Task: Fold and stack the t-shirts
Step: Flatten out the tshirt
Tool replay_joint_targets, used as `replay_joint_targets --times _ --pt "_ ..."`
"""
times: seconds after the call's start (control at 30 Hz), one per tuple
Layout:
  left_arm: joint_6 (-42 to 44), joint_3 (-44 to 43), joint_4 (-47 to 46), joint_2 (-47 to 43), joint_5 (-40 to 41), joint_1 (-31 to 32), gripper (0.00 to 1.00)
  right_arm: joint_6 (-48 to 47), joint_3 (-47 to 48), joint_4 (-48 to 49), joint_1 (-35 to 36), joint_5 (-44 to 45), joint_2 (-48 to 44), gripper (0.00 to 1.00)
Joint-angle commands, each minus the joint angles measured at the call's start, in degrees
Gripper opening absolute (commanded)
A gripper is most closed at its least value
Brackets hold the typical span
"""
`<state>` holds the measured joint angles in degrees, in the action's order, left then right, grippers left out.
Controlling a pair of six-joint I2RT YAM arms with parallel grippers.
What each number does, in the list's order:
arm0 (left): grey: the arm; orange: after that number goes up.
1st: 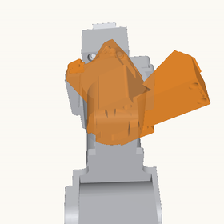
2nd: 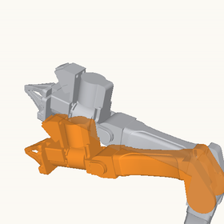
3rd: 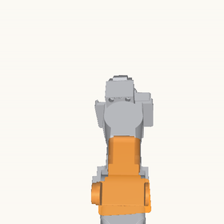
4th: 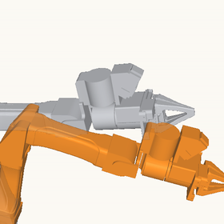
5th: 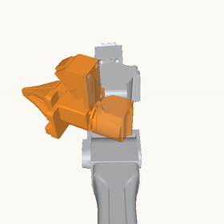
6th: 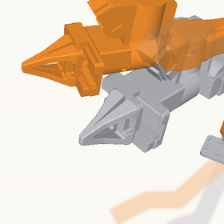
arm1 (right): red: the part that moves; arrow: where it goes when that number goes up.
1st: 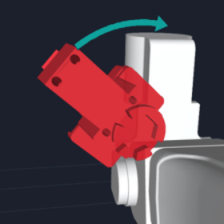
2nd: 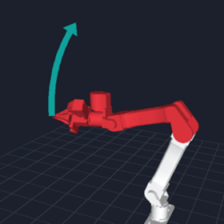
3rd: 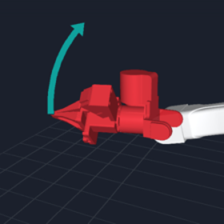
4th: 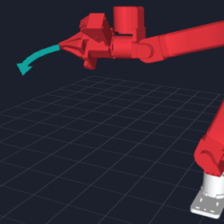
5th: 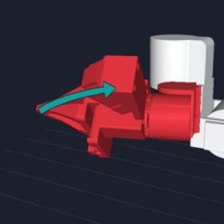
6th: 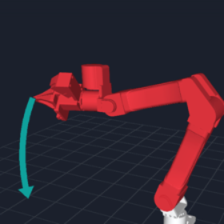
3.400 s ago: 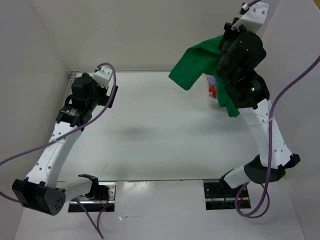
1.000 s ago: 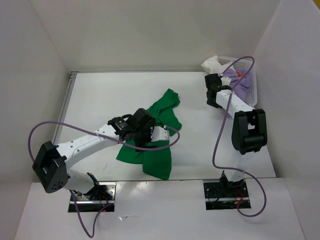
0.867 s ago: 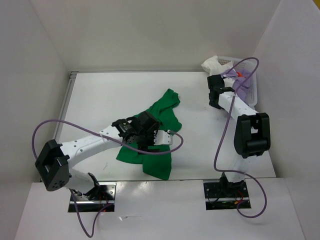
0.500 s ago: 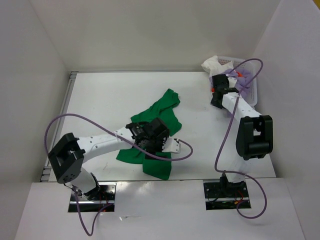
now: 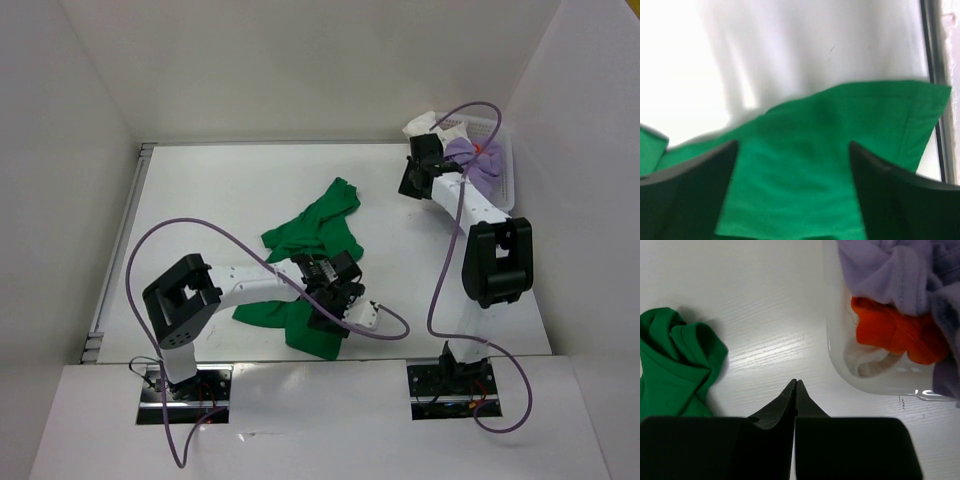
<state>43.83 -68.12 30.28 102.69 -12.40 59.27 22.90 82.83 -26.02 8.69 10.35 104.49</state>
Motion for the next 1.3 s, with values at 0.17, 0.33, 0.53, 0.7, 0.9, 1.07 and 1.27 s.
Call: replay_joint_targets --times 0.17,0.33,0.53,0.7,0.9,1.07,1.27 --pt "-1.8 -1.3 -1.4 0.6 -1.8 0.3 0.04 -4.2 -5.5 1.7 6.2 -4.5 -3.9 0.31" --pt "-4.3 2.9 -1.2 -5.0 4.4 0.3 0.00 -6.4 -6.9 1.7 11.9 -12.9 -3.8 0.59" --pt "-2.7 9.6 1.4 -12.0 8.9 0.3 0.37 -7.0 -5.5 -0.2 15.4 -17.2 4.7 0.76" --pt "-1.4 10.3 0.2 -12.5 11.6 0.3 0.48 -5.8 -4.3 -2.9 16.7 -16.9 10.7 0.67" --pt "-0.2 6.5 -0.8 -9.5 9.3 0.3 0.63 -5.2 -5.4 -3.9 16.7 -16.7 10.8 0.00" --pt "2.8 -4.4 -0.1 -2.2 6.0 1.6 0.74 -4.7 -4.9 -5.9 16.2 -15.4 5.0 0.00" --pt "7.0 -3.8 5.2 -0.8 1.2 6.4 0.75 -4.2 -4.3 -7.4 13.4 -14.0 0.0 0.00"
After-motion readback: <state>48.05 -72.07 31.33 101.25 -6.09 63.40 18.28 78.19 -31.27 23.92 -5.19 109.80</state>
